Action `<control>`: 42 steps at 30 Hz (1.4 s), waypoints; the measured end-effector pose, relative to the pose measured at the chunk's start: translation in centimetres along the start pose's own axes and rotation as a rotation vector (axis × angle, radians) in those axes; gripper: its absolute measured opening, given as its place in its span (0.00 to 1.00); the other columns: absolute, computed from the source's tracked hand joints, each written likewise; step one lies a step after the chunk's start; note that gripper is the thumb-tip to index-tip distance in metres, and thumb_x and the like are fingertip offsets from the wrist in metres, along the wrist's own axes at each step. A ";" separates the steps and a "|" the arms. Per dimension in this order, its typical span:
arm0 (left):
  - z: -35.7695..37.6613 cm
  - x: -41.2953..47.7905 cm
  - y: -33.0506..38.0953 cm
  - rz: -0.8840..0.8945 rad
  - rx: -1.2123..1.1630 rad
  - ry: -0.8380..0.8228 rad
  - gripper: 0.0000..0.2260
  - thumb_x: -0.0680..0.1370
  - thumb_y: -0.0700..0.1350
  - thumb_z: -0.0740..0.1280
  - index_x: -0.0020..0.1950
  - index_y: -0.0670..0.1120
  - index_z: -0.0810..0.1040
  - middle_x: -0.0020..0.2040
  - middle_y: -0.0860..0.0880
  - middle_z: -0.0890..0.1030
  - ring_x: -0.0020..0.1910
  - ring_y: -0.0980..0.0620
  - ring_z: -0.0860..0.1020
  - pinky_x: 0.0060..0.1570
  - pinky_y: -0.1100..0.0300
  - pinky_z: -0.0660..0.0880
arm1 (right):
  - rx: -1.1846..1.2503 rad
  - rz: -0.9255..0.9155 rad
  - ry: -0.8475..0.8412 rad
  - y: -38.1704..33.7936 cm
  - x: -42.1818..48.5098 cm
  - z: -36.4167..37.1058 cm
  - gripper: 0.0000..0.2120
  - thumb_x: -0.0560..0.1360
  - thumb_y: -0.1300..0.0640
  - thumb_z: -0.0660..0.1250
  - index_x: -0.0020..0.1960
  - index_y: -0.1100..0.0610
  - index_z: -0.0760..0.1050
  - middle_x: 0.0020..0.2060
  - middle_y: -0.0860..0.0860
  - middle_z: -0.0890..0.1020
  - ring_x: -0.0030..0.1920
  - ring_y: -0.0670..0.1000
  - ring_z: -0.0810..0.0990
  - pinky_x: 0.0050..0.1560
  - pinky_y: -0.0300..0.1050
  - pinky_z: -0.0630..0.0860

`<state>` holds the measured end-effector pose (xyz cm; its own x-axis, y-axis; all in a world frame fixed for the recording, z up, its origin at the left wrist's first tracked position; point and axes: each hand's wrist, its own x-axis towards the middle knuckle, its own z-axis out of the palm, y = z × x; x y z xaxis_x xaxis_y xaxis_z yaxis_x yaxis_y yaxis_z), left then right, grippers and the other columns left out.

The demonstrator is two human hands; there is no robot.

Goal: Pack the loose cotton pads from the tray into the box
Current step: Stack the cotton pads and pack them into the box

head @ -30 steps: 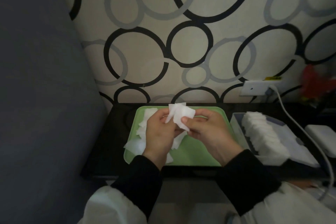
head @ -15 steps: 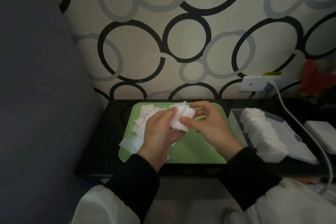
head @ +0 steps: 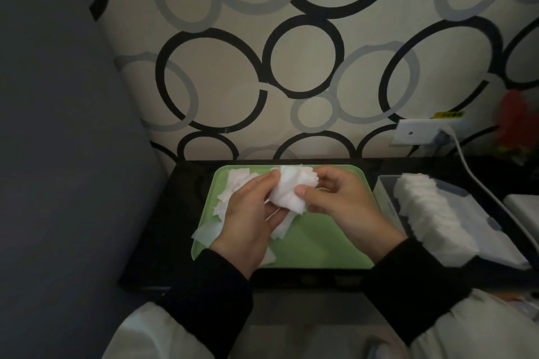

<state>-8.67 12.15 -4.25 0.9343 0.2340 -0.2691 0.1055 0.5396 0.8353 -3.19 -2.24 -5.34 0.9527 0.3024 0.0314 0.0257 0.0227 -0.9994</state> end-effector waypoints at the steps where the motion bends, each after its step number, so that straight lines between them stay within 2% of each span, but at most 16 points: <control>1: -0.1 0.0 0.0 0.008 0.005 0.000 0.11 0.80 0.47 0.67 0.59 0.45 0.81 0.54 0.45 0.86 0.51 0.48 0.85 0.45 0.57 0.81 | 0.011 -0.001 0.003 0.0 0.0 0.0 0.14 0.71 0.65 0.75 0.55 0.65 0.79 0.50 0.64 0.83 0.48 0.59 0.84 0.48 0.56 0.82; 3: -0.1 0.0 0.1 0.010 0.007 0.001 0.11 0.80 0.47 0.67 0.60 0.44 0.81 0.53 0.45 0.86 0.51 0.48 0.85 0.45 0.57 0.81 | 0.027 -0.002 0.010 0.0 -0.2 0.0 0.15 0.71 0.65 0.75 0.56 0.63 0.79 0.48 0.63 0.84 0.51 0.63 0.83 0.51 0.62 0.81; 6: -0.1 -0.1 0.2 -0.011 0.009 -0.002 0.11 0.80 0.47 0.66 0.59 0.44 0.81 0.52 0.45 0.86 0.49 0.48 0.85 0.44 0.57 0.81 | 0.009 -0.048 0.005 -0.4 -0.5 -0.1 0.17 0.71 0.66 0.75 0.58 0.56 0.80 0.48 0.60 0.84 0.49 0.65 0.83 0.49 0.61 0.81; 8: -0.1 -0.2 0.2 -0.033 0.004 0.002 0.11 0.81 0.47 0.66 0.59 0.44 0.81 0.51 0.45 0.86 0.46 0.49 0.86 0.40 0.59 0.81 | -0.044 -0.104 -0.004 -0.8 -0.8 -0.1 0.19 0.71 0.67 0.75 0.58 0.53 0.80 0.52 0.58 0.83 0.43 0.63 0.83 0.47 0.59 0.82; 10: -0.2 -0.2 0.1 -0.051 0.007 0.013 0.11 0.81 0.47 0.66 0.59 0.44 0.81 0.50 0.45 0.86 0.44 0.50 0.86 0.37 0.60 0.81 | -0.095 -0.146 -0.010 -1.0 -0.9 0.1 0.19 0.71 0.67 0.75 0.57 0.52 0.80 0.55 0.56 0.81 0.40 0.56 0.81 0.46 0.53 0.82; 14: -0.2 -0.2 0.2 -0.055 0.009 0.031 0.11 0.81 0.47 0.65 0.59 0.44 0.81 0.49 0.45 0.87 0.43 0.51 0.86 0.35 0.61 0.80 | -0.140 -0.164 -0.018 -1.2 -1.0 0.3 0.17 0.69 0.67 0.76 0.53 0.52 0.80 0.54 0.52 0.80 0.41 0.51 0.80 0.42 0.43 0.81; 18: -0.3 -0.2 0.3 -0.033 0.027 0.033 0.11 0.81 0.47 0.65 0.58 0.44 0.81 0.49 0.45 0.87 0.44 0.50 0.86 0.36 0.59 0.80 | -0.193 -0.175 -0.035 -1.2 -1.0 0.3 0.22 0.69 0.68 0.76 0.57 0.50 0.79 0.52 0.53 0.78 0.41 0.48 0.79 0.42 0.39 0.80; 21: -0.3 -0.1 0.3 0.007 0.052 0.038 0.11 0.82 0.47 0.64 0.58 0.42 0.81 0.49 0.44 0.86 0.46 0.49 0.86 0.39 0.59 0.81 | -0.249 -0.198 -0.059 -1.0 -0.8 0.3 0.18 0.69 0.66 0.76 0.55 0.51 0.81 0.49 0.52 0.81 0.45 0.53 0.80 0.43 0.42 0.80; 25: -0.2 0.0 0.6 0.043 0.000 0.085 0.11 0.82 0.45 0.64 0.58 0.40 0.81 0.47 0.42 0.86 0.42 0.50 0.86 0.36 0.60 0.81 | -0.180 -0.204 -0.028 -0.8 -0.6 0.6 0.09 0.72 0.65 0.74 0.50 0.57 0.81 0.45 0.55 0.83 0.43 0.52 0.80 0.45 0.47 0.79; 28: -0.2 0.0 0.7 0.052 -0.047 0.135 0.08 0.82 0.45 0.64 0.56 0.42 0.79 0.45 0.45 0.87 0.42 0.50 0.86 0.36 0.60 0.81 | -0.050 -0.129 -0.014 -0.8 -0.7 0.5 0.06 0.74 0.65 0.71 0.51 0.61 0.80 0.48 0.61 0.83 0.47 0.59 0.82 0.49 0.57 0.80; 31: -0.2 0.1 0.7 0.039 -0.061 0.204 0.06 0.83 0.45 0.63 0.54 0.45 0.78 0.44 0.46 0.86 0.38 0.50 0.86 0.32 0.61 0.80 | 0.047 -0.033 0.026 -0.8 -0.7 0.4 0.05 0.76 0.67 0.68 0.52 0.64 0.80 0.48 0.62 0.84 0.51 0.61 0.83 0.53 0.60 0.80; 34: -0.2 0.2 0.6 0.048 -0.032 0.234 0.04 0.83 0.44 0.63 0.51 0.46 0.77 0.45 0.47 0.81 0.37 0.49 0.85 0.28 0.62 0.77 | 0.088 0.071 0.109 -0.8 -0.5 0.1 0.06 0.76 0.66 0.66 0.49 0.59 0.80 0.45 0.55 0.86 0.50 0.56 0.85 0.52 0.54 0.82; 36: -0.3 0.4 0.4 0.078 0.030 0.246 0.03 0.82 0.43 0.64 0.52 0.46 0.77 0.46 0.47 0.79 0.38 0.49 0.83 0.27 0.63 0.75 | 0.026 0.133 0.157 -0.5 -0.3 -0.2 0.05 0.76 0.64 0.67 0.49 0.55 0.79 0.46 0.52 0.85 0.50 0.54 0.84 0.50 0.51 0.82; 38: -0.4 0.4 0.2 0.111 0.107 0.232 0.03 0.82 0.43 0.65 0.54 0.46 0.78 0.49 0.46 0.80 0.37 0.51 0.81 0.28 0.64 0.75 | -0.060 0.176 0.152 -0.1 -0.3 -0.5 0.04 0.76 0.61 0.69 0.50 0.55 0.79 0.47 0.53 0.84 0.50 0.53 0.83 0.48 0.48 0.81; 42: 0.0 -0.1 0.1 0.120 0.199 0.099 0.07 0.80 0.42 0.68 0.58 0.44 0.78 0.45 0.46 0.83 0.39 0.52 0.81 0.32 0.64 0.77 | -0.081 0.212 0.079 0.2 -0.4 -0.2 0.05 0.74 0.61 0.71 0.50 0.59 0.82 0.47 0.58 0.85 0.42 0.51 0.82 0.40 0.43 0.78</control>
<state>-8.75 12.18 -4.14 0.9071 0.3703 -0.2002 0.0703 0.3357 0.9393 -3.51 -2.52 -5.53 0.9601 0.2165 -0.1768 -0.1559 -0.1103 -0.9816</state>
